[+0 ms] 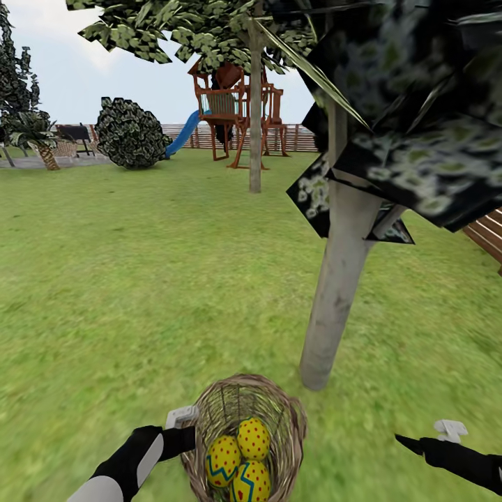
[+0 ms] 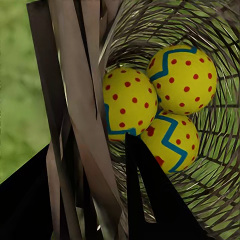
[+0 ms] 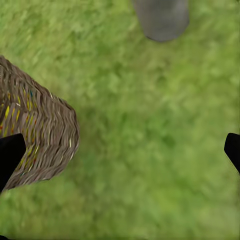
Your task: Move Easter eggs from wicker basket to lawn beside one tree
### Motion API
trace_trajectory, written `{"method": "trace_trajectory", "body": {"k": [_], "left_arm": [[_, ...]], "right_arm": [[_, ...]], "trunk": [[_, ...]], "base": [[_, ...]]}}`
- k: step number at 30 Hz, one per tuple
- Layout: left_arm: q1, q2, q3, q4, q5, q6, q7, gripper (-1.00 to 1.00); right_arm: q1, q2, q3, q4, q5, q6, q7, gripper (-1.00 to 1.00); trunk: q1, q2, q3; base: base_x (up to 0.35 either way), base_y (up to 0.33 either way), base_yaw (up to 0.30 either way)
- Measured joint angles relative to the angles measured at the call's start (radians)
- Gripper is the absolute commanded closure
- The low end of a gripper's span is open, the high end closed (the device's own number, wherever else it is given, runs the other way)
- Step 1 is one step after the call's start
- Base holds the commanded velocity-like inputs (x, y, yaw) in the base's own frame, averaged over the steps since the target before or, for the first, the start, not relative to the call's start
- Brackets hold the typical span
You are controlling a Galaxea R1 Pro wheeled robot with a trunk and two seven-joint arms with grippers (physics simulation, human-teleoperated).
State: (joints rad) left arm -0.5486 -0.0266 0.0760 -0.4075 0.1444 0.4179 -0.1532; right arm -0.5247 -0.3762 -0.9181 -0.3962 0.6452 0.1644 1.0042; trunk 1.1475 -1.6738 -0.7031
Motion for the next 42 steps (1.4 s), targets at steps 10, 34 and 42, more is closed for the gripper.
{"method": "trace_trajectory", "body": {"k": [10,34,42], "left_arm": [[0.0,0.0,0.001,-0.002,0.0,0.0,0.0,1.0],[0.0,0.0,0.002,-0.001,0.001,0.002,0.0,1.0],[0.0,0.0,0.003,-0.002,0.001,0.002,0.0,1.0]], "right_arm": [[0.0,0.001,0.0,0.0,0.0,0.0,-0.001,-1.0],[0.0,0.001,0.001,0.0,0.005,0.002,0.003,-1.0],[0.0,0.001,0.002,0.0,0.009,0.002,0.005,-1.0]], "trunk": [[0.0,0.0,0.0],[0.077,-0.14,-0.063],[0.108,-0.196,-0.088]], "base": [[0.156,0.0,0.0],[0.0,0.0,0.0],[0.0,0.0,0.0]]}}
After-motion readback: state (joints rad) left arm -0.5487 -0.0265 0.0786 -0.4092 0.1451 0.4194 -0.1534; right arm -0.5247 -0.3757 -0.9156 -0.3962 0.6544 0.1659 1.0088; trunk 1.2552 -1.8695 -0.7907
